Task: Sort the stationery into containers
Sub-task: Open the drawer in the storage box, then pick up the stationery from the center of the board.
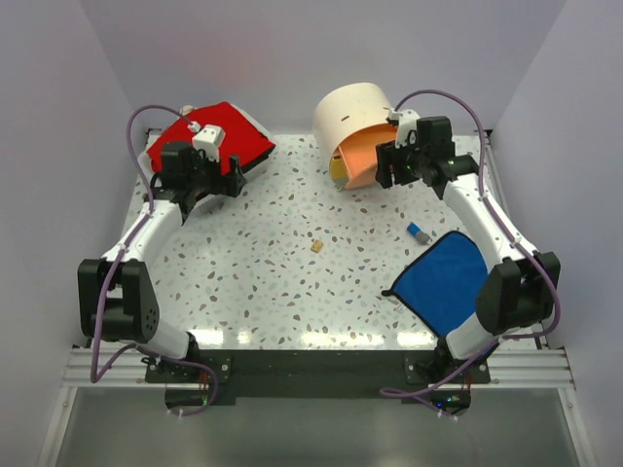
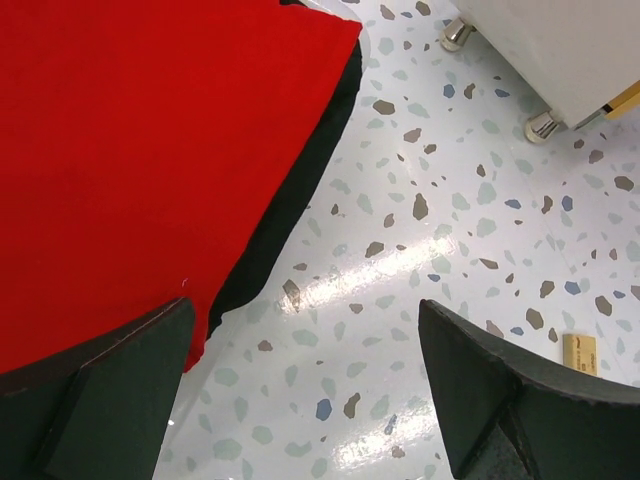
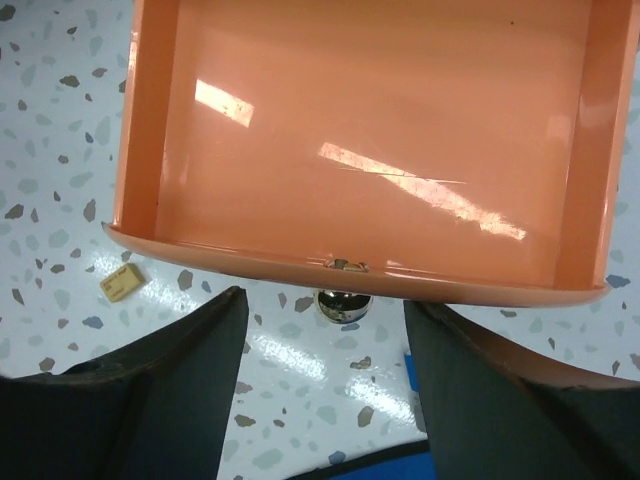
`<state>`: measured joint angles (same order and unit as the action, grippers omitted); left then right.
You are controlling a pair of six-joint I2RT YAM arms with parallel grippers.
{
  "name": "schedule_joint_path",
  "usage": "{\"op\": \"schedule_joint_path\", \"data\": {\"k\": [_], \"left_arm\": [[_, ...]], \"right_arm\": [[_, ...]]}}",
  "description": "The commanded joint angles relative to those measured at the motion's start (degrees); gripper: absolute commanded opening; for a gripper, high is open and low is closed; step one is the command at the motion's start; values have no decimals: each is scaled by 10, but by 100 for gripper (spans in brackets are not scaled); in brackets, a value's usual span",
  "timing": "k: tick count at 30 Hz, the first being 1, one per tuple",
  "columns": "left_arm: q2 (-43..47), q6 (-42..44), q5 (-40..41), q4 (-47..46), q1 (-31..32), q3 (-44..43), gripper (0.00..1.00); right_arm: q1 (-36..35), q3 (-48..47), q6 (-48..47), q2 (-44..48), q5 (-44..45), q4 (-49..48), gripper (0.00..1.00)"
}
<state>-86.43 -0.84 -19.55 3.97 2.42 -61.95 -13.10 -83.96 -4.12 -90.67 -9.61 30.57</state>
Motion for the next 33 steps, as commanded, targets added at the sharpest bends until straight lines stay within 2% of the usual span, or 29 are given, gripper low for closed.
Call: {"op": "schedule_joint_path", "data": {"k": [1,6,9,10,13,14,20,24,33], "left_arm": [[33,6,-4,-17,3,4,98],[55,6,-6,-21,3,12,99],[71,6,-1,-27,2,24,99],[76,6,0,-27,2,26,99],[87,22,4,-22,2,38,99],[90,24,5,-22,2,41,99],[102,28,6,-12,0,46,99],[104,34,10,-2,-5,43,99],[102,54,15,35,-24,26,99]], "right_arm": [[-1,-25,-21,33,3,14,71],[3,-67,-94,57,6,166,71],[23,-16,-187,116,-7,186,72],[31,25,-249,132,-15,187,73],[63,86,-373,152,-44,222,73],[70,97,-388,151,-45,224,72],[99,150,-380,96,-50,172,69],[99,149,-353,48,-41,98,67],[109,177,-346,-12,-38,23,65]]}}
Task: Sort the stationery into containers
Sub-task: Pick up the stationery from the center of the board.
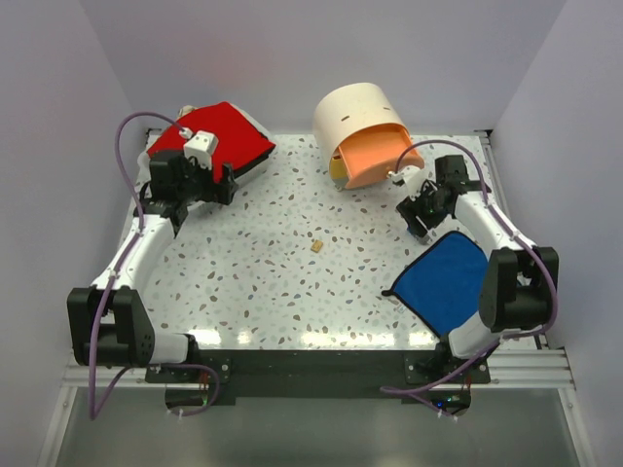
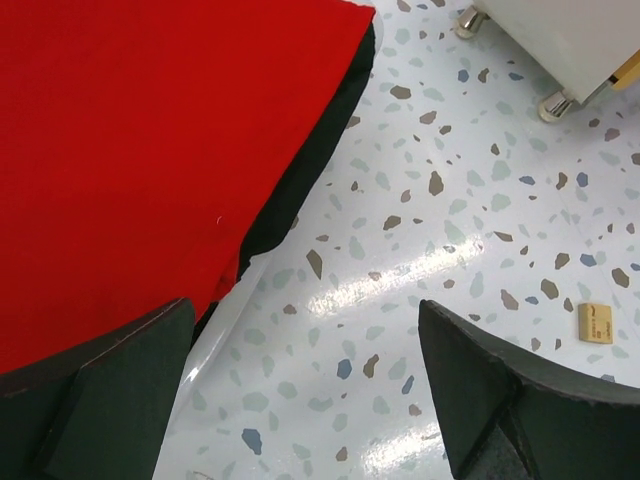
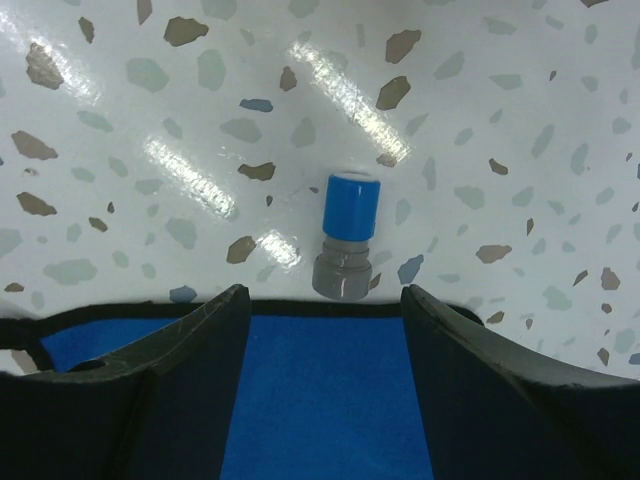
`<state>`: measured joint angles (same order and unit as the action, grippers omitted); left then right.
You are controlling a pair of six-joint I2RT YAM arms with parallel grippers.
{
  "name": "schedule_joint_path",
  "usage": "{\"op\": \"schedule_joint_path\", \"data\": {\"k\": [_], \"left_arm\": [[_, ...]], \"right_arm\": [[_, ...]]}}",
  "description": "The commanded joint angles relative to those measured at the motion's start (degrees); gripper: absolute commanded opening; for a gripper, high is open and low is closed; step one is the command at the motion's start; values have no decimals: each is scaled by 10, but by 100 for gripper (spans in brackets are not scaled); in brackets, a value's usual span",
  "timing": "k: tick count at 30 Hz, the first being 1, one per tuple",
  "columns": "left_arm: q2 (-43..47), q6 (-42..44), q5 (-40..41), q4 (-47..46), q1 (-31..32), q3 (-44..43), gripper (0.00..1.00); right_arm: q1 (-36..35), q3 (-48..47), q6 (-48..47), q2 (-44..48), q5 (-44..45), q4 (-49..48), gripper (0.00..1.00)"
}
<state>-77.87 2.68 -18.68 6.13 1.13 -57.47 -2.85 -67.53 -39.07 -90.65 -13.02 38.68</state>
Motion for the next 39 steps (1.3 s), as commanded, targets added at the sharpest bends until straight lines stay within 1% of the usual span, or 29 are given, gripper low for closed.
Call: {"op": "schedule_joint_path", "data": {"k": [1,5,7,12,13,17,20,21,25,27,28,31,34,35,36,38,39], "left_arm": [[14,24,6,18,-11,-26,99],[-4,50,14,36,-11,-51,99],[-12,53,16,37,-11,-63,99],[-30,51,10,34,-11,-77,99],[-32,52,9,35,-11,-82,99],[-37,67,17,42,-11,-92,99],[-39,83,25,50,-11,-102,99],[-40,87,27,54,-11,-105,99],[-47,90,28,51,-11,-109,100],[-47,90,26,49,-11,-110,100],[-48,89,25,49,-11,-110,100],[-48,84,22,47,-10,-109,100],[-43,70,12,41,-10,-104,100],[-41,66,4,33,-10,-101,100],[-40,58,0,28,-10,-94,100],[-35,48,-10,14,-10,-86,100],[-33,37,-14,9,-10,-78,100]], "right_arm": [[8,19,5,-16,-4,-63,64],[19,25,2,-37,-8,-78,63],[22,30,-3,-49,-10,-87,62],[27,28,-16,-75,-21,-93,56],[42,28,-18,-78,-23,-94,56],[46,28,-21,-89,-34,-99,54],[46,35,-38,-99,-47,-96,47],[46,38,-43,-103,-47,-93,43],[47,49,-50,-109,-47,-89,38],[47,58,-66,-97,-61,-77,31],[47,60,-76,-91,-66,-70,22],[53,62,-108,-49,-66,-34,13],[60,30,-153,19,-73,43,9],[60,16,-189,42,-78,96,7],[61,-20,-214,78,-95,125,5],[61,-60,-281,110,-109,198,2],[61,-107,-302,121,-115,219,1]]}}
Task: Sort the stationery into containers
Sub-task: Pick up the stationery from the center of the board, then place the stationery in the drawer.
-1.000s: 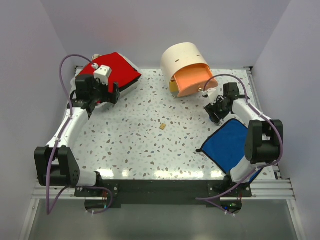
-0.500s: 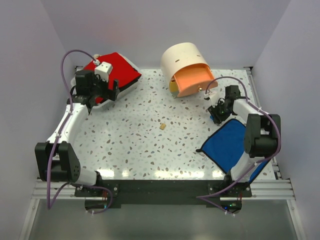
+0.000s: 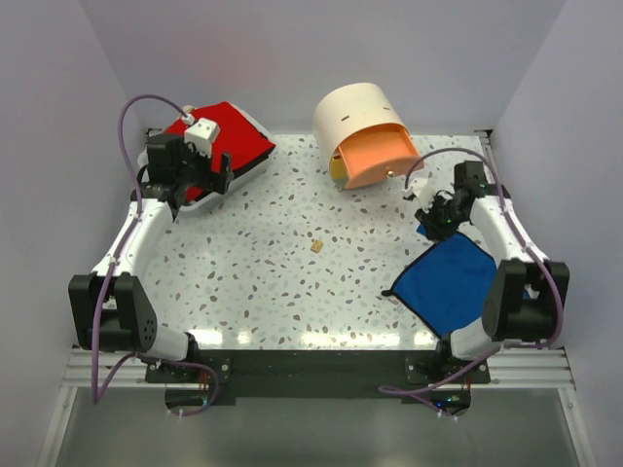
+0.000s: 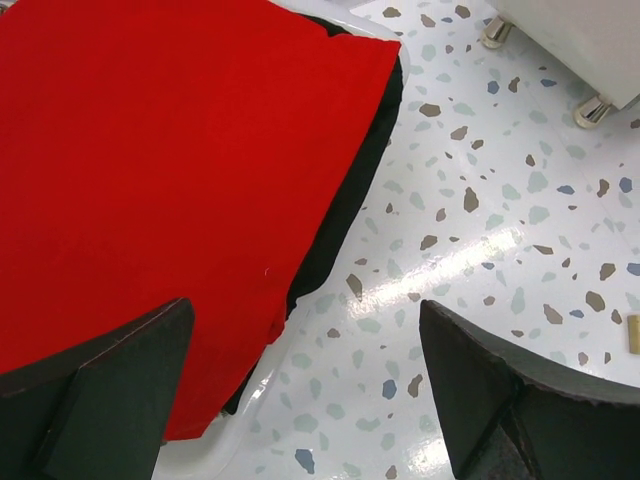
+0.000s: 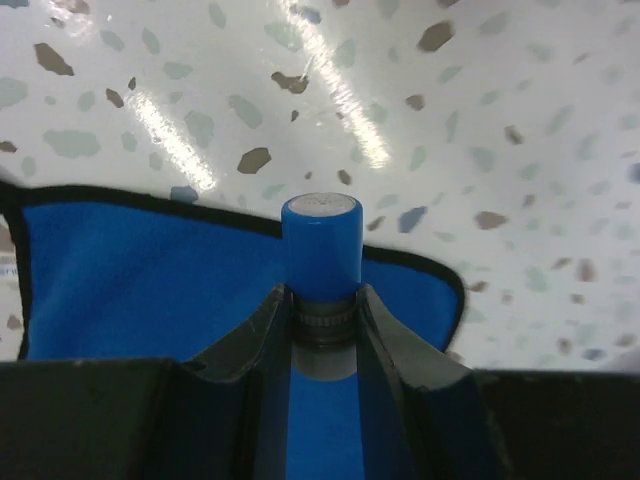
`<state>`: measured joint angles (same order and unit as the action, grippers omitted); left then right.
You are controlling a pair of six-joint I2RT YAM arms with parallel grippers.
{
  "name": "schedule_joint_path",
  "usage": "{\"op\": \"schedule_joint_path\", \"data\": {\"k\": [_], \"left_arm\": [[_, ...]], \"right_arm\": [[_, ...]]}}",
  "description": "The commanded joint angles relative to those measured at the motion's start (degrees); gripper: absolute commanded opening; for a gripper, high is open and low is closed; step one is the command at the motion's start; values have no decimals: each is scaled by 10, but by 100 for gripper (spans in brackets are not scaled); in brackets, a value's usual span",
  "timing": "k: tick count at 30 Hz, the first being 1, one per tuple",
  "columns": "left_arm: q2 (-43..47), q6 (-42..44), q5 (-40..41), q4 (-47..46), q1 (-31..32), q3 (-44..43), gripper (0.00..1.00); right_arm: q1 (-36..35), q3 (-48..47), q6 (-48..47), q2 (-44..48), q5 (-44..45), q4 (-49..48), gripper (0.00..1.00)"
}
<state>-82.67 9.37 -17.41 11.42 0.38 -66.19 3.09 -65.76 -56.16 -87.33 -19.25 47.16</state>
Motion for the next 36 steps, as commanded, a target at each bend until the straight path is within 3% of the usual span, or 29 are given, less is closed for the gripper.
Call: {"op": "schedule_joint_path", "data": {"k": [1,3,7,8,11,13,16,21,36], "left_arm": [[18,-34,-31,-49,-3,15,100],[23,-43,-45,-62,-3,28,100],[36,-56,-60,-78,-3,47,100],[38,-59,-59,-82,-2,50,100],[48,-65,-60,-85,-2,63,100],[59,-68,-60,-86,-2,70,100],[73,-70,-59,-93,-2,88,100],[88,-73,-56,-97,-2,113,100],[136,-84,-59,-105,-25,157,100]], "right_arm": [[1,-153,-154,99,-68,157,0],[1,-224,-206,103,-84,188,0],[-5,-288,-272,86,-106,154,0],[-10,-311,-239,75,-104,124,0],[-27,-380,-221,22,-99,182,1],[-44,-373,-102,26,-85,84,1],[-67,-366,-49,30,-63,34,2],[-137,-354,-42,26,-16,-13,2],[-189,-478,-148,-121,52,31,8]]}}
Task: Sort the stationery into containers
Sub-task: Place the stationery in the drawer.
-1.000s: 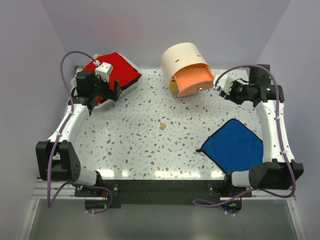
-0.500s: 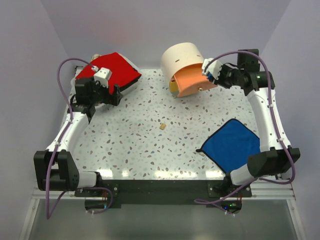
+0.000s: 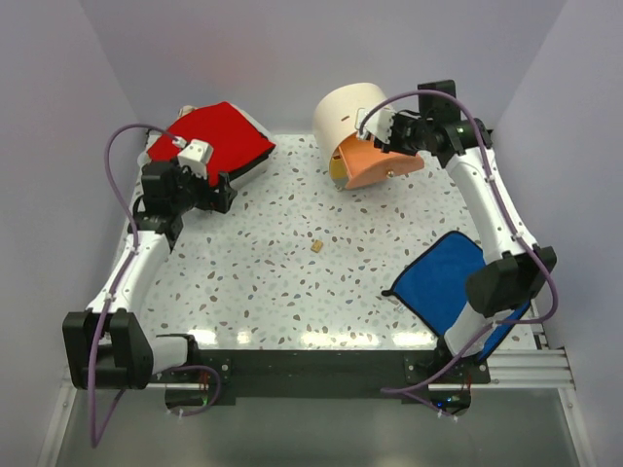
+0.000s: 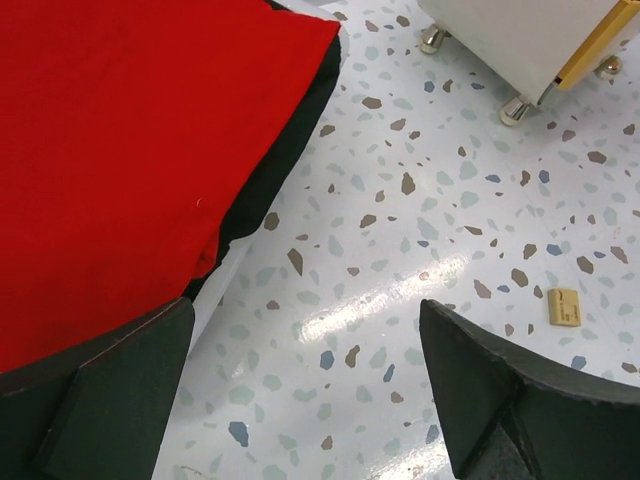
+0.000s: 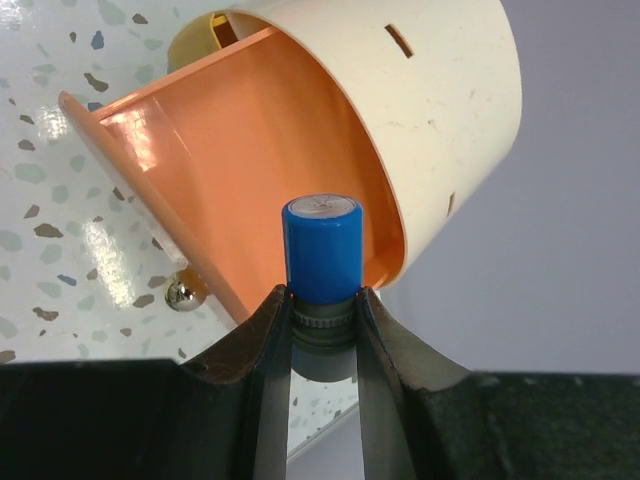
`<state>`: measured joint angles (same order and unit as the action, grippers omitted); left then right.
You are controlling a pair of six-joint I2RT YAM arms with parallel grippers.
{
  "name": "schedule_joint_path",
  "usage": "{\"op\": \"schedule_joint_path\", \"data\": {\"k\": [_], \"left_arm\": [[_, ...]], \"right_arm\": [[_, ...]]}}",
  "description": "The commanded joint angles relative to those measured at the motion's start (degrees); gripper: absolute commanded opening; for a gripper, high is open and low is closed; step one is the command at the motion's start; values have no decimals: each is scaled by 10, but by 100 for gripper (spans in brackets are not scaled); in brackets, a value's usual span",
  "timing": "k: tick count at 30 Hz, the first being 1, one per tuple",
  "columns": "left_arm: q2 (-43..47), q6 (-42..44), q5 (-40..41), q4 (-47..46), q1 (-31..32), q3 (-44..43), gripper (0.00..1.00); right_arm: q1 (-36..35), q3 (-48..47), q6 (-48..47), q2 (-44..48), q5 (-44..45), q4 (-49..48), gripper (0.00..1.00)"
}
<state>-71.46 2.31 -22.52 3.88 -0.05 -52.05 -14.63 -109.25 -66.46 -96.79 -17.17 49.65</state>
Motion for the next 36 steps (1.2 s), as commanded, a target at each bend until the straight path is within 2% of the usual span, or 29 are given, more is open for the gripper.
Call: {"op": "schedule_joint_path", "data": {"k": [1,6,12,15,18,21,22,25,32,36], "left_arm": [[26,-13,-9,-30,-26,18,100],[36,-19,-14,-29,-40,30,100],[38,-34,-21,-30,-53,37,100],[38,-36,-22,-49,-57,39,100],[37,-38,-22,-51,-60,39,100],[38,-39,-23,-51,-62,39,99],[38,-39,-23,-51,-63,39,99],[37,-41,-24,-52,-63,39,99],[29,-52,-32,-68,-63,39,99],[24,-57,-36,-74,-64,35,99]], "right_arm": [[-13,-49,-53,-34,32,13,8],[-13,-93,-88,-85,45,34,8],[-15,-104,-126,-120,64,41,10],[-15,-104,-132,-130,72,34,18],[-15,-91,-139,-134,78,19,21],[-15,-76,-141,-133,79,-7,30],[-15,-62,-131,-128,81,-35,37],[-15,-51,-132,-122,87,-60,43],[-15,-44,-122,-96,94,-69,48],[-15,-40,-90,-47,102,-95,49]]}}
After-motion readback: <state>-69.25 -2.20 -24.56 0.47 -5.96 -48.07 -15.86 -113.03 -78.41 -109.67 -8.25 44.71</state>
